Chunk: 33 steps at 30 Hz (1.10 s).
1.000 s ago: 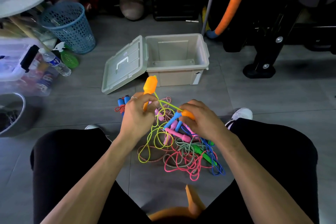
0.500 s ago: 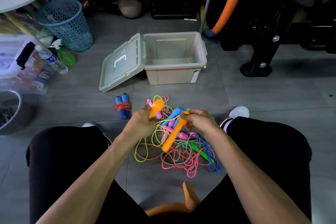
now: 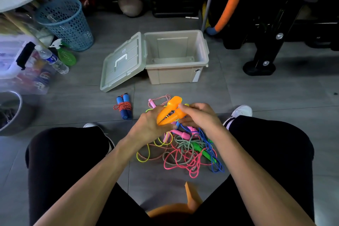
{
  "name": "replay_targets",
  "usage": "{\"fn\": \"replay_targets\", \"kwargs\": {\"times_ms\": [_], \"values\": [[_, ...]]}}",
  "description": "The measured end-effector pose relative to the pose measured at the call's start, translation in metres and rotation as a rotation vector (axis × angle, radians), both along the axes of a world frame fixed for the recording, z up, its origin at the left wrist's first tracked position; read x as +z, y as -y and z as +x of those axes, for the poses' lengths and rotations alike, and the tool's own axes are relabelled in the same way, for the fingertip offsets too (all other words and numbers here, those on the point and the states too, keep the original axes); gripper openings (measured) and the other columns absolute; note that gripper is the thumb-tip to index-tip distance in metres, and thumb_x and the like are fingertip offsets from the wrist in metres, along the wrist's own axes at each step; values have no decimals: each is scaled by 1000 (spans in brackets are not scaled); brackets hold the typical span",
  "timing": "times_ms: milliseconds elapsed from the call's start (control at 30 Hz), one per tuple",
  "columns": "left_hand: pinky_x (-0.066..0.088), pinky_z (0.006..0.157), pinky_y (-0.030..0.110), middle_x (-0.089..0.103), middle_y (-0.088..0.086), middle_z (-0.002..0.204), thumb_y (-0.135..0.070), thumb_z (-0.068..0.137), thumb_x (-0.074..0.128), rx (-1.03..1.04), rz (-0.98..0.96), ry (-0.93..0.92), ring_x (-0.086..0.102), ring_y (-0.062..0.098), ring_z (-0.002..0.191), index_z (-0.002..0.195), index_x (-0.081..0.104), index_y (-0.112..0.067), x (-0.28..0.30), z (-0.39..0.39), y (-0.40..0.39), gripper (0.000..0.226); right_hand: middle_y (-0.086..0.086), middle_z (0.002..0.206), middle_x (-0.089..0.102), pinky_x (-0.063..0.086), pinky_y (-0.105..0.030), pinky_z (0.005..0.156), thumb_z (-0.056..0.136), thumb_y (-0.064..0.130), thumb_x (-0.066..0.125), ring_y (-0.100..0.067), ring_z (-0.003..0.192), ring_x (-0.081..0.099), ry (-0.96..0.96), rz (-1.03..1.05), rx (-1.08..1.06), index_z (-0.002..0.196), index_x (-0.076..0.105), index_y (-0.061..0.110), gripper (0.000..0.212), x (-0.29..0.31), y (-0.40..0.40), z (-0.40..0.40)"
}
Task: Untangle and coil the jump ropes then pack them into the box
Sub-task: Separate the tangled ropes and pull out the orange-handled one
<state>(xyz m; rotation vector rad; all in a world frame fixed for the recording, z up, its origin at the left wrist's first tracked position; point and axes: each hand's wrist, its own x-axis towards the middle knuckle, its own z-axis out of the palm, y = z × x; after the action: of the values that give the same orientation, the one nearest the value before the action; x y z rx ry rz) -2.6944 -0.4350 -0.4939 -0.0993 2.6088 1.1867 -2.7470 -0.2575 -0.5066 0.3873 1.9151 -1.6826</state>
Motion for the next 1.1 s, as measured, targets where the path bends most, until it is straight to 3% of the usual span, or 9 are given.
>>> {"fn": "replay_targets", "kwargs": {"times_ms": [100, 200, 333, 433, 533, 667, 733, 867, 1100], "values": [[41, 55, 14, 61, -10, 72, -30, 74, 77, 7, -82, -12, 57, -1, 58, 105, 57, -30, -1, 1, 1, 37, 0, 106, 65, 49, -29, 80, 92, 53, 56, -17, 94, 64, -338, 520, 122, 110, 62, 10, 47, 1, -6, -3], [40, 56, 15, 58, -12, 68, -26, 75, 75, -50, -110, -67, 55, -2, 57, 105, 56, -31, 3, 3, -2, 36, 0, 124, 57, 43, -28, 93, 97, 51, 46, -13, 112, 54, -506, 384, 163, 126, 58, 19, 45, 6, -3, -4], [39, 56, 16, 57, -16, 62, -25, 73, 78, -103, -90, -111, 55, -5, 58, 85, 46, -45, 16, 9, -1, 40, 2, 73, 59, 39, -17, 60, 100, 50, 39, -6, 69, 54, -511, 361, 299, 82, 60, 14, 45, 9, 9, 0], [44, 44, 21, 61, -10, 57, -26, 73, 82, -33, 68, 37, 55, 6, 41, 86, 53, -39, 23, 13, -1, 35, 0, 56, 46, 34, -14, 47, 100, 48, 44, -5, 50, 46, -583, 375, 268, 67, 50, 6, 55, 11, 12, 2], [47, 46, 26, 61, -5, 59, -28, 74, 79, -12, 33, 25, 57, 12, 44, 96, 56, -29, 20, 18, -3, 32, -1, 52, 38, 33, -23, 48, 98, 46, 49, -10, 48, 38, -582, 387, 225, 61, 44, 9, 52, 15, 16, 0], [48, 61, 32, 60, -1, 99, -39, 79, 63, -140, -666, -211, 64, 26, 80, 127, 43, -25, 9, 17, -3, 54, -4, 55, 46, 36, -31, 54, 95, 45, 49, -17, 55, 46, -460, 449, 102, 64, 49, 5, 51, 16, 24, 1], [40, 57, 30, 59, 3, 104, -35, 78, 61, -156, -789, -247, 64, 28, 86, 128, 43, -20, 8, 15, -6, 55, -8, 65, 58, 42, -32, 58, 95, 47, 47, -18, 60, 53, -378, 448, 87, 74, 57, 0, 52, 17, 25, 1], [35, 57, 29, 64, 5, 90, -28, 78, 56, -146, -773, -272, 65, 30, 81, 113, 51, -12, 10, 13, -7, 38, -16, 87, 63, 45, -36, 72, 98, 47, 43, -31, 84, 58, -356, 458, 217, 83, 60, 3, 50, 22, 22, 2], [49, 65, 33, 58, 6, 87, -22, 82, 57, -162, -527, -12, 59, 29, 76, 108, 45, -12, 17, 8, 0, 30, -10, 69, 54, 36, -34, 61, 97, 55, 42, -23, 67, 52, -360, 525, 304, 75, 59, 1, 61, 25, 17, 1]]}}
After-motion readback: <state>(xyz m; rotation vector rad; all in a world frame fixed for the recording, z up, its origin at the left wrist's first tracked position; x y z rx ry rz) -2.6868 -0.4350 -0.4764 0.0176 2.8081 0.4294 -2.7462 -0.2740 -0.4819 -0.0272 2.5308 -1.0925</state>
